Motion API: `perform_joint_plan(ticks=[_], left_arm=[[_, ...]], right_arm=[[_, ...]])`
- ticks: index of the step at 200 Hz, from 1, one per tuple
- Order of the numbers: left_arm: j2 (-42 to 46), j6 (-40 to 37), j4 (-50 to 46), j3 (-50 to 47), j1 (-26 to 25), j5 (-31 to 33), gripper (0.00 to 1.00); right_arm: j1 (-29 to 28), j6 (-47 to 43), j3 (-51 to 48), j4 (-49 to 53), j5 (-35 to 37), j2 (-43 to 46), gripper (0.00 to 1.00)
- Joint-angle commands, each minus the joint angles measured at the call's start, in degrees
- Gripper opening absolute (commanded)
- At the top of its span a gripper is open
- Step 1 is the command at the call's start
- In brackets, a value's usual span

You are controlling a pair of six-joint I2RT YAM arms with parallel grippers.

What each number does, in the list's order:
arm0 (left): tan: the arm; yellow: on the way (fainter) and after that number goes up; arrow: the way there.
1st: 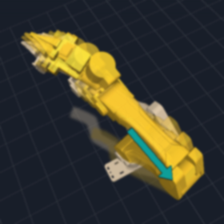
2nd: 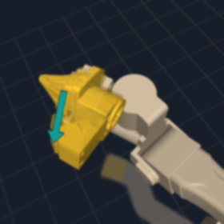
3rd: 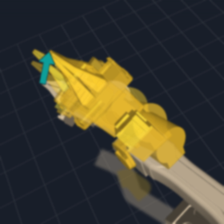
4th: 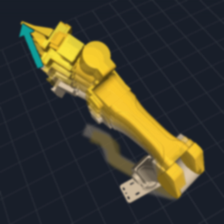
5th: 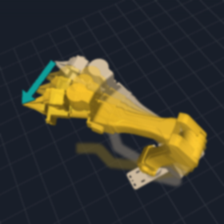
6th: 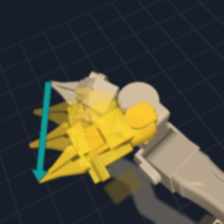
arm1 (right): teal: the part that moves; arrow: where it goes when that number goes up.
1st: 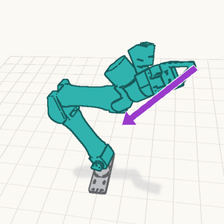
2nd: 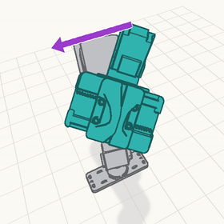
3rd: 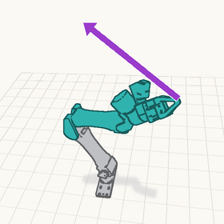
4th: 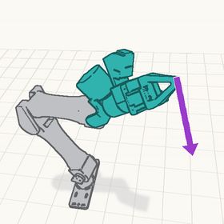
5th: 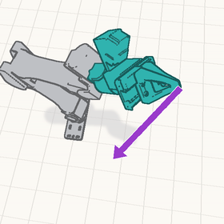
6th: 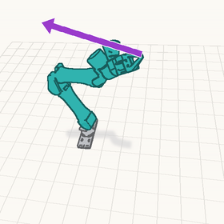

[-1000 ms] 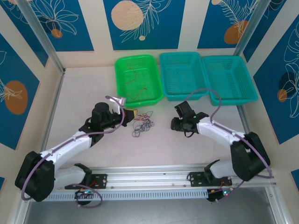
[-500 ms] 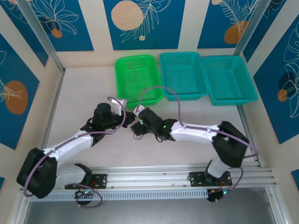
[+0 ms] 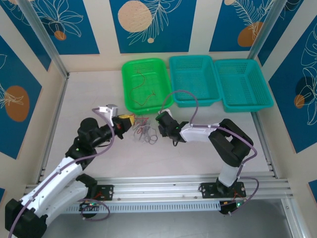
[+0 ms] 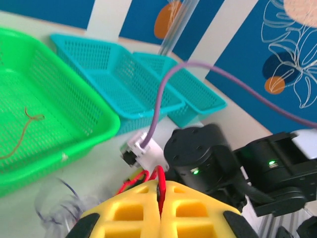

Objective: Untangle the cables

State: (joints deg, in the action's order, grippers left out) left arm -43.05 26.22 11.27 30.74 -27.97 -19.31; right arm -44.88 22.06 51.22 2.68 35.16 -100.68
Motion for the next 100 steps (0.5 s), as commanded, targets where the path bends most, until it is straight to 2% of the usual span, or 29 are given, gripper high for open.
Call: perform_joint_plan(ticks=[1, 17, 33, 63, 83, 100], left_arm=[[1.15, -1.78, -2.93, -0.37, 0.84, 4.79, 0.0], [1.6, -1.81, -3.83, -1.19, 1.38, 7.83, 0.0], [0.44, -1.74, -3.1, -1.67, 1.64, 6.91, 0.0], [-3.01, -0.16, 0.61, -2.34, 1.6, 3.78, 0.0], [-4.08, 0.18, 1.85, -2.48, 1.61, 3.19, 0.0], [-4.65, 0.94, 3.17, -2.49, 1.67, 2.44, 0.0]], right_arm=[[1.25, 6.87, -3.3, 3.1, -3.23, 2.89, 0.23], [2.07, 8.14, -4.88, 3.96, -4.11, 5.22, 0.23], [1.81, 5.77, -7.39, 1.08, -6.94, 9.42, 0.31], [1.56, 1.04, -11.58, -9.68, -25.95, 18.74, 0.55], [1.28, 3.97, -13.07, -18.17, -37.03, 22.39, 0.67], [0.71, 8.07, -12.49, -23.97, -42.05, 22.91, 0.74]])
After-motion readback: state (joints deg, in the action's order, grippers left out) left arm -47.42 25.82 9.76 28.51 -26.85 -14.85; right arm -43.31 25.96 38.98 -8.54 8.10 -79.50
